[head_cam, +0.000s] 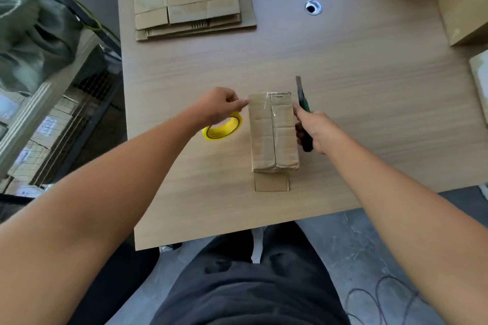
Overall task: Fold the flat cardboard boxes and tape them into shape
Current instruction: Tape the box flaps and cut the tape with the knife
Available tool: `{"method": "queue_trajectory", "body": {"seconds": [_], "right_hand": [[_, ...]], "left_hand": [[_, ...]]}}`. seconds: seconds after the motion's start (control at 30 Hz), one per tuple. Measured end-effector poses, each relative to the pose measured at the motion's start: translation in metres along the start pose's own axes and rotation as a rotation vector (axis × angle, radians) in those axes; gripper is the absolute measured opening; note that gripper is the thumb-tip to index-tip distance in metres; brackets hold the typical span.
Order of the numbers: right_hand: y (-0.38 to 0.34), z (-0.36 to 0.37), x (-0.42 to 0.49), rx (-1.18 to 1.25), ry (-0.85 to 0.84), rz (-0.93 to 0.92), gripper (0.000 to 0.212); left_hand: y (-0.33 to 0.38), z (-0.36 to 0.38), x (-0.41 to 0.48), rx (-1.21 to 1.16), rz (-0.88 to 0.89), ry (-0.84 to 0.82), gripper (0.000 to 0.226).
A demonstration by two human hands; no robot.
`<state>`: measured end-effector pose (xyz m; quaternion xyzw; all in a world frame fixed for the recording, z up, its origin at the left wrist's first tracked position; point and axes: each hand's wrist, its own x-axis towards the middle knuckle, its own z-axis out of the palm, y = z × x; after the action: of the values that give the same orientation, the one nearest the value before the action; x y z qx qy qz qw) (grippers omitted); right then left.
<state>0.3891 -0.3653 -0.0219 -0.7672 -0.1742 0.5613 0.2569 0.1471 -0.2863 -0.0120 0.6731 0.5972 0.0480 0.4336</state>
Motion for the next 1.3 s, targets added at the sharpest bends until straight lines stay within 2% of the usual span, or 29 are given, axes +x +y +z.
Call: {"method": "queue_trajectory", "body": {"seconds": [0.07,0.17,0.27,0.33,0.43,0.53,0.63,0.7,0.73,0.8,0.93,1.03,1.17,1.23,1.3], "right_hand": [[-0.002,-0.007,-0.012,-0.113,0.085,-0.044,0.043],[-0.013,-0.008,-0.043,-0.237,0.214,-0.316,0.029],[-0.023,0.011,-0.079,-0.486,0.166,-0.601,0.027],[-0.024,0.031,-0.089,-0.689,0.183,-0.677,0.033],[-0.020,0.055,-0.093,-0.967,0.184,-0.563,0.048],[-0.004,0.063,-0.093,-1.014,0.192,-0.533,0.052],[0.005,0.068,-0.092,-1.072,0.168,-0.566,0.052],[0.002,0.072,-0.093,-1.073,0.125,-0.523,0.050],[-0.001,0.074,-0.094,-1.073,0.108,-0.492,0.049],[-0.006,0.080,-0.097,-1.097,0.099,-0.457,0.049],[-0.018,0.089,-0.104,-1.183,0.100,-0.389,0.049],[-0.030,0.096,-0.104,-1.263,0.085,-0.279,0.050],[-0.043,0.102,-0.104,-1.352,0.030,-0.174,0.043],[-0.045,0.103,-0.106,-1.412,0.036,-0.157,0.038],[-0.044,0.101,-0.108,-1.354,0.034,-0.168,0.043]], "left_hand": [[-0.001,0.003,0.000,-0.014,-0.013,0.015,0.042],[-0.001,0.006,-0.001,-0.032,-0.026,0.026,0.045],[-0.001,0.008,-0.002,-0.012,-0.030,0.017,0.045],[0.003,0.004,-0.001,0.019,-0.021,0.010,0.044],[0.009,-0.004,-0.003,0.087,0.026,0.008,0.033],[0.003,-0.008,-0.011,-0.047,0.041,-0.100,0.018],[-0.015,-0.014,-0.027,-0.262,-0.021,-0.250,0.044],[-0.028,-0.012,-0.034,-0.323,-0.028,-0.191,0.058],[-0.033,-0.010,-0.037,-0.331,-0.014,-0.134,0.058],[-0.037,-0.009,-0.038,-0.249,0.009,-0.048,0.048],[-0.026,-0.009,-0.030,-0.001,-0.080,0.054,0.027],[-0.010,-0.011,-0.029,0.160,-0.058,0.031,0.014],[-0.004,-0.019,-0.039,0.101,-0.014,0.007,0.005],[-0.005,-0.026,-0.049,0.127,0.021,0.031,0.006],[-0.008,-0.037,-0.064,0.138,0.043,0.093,0.005]]}}
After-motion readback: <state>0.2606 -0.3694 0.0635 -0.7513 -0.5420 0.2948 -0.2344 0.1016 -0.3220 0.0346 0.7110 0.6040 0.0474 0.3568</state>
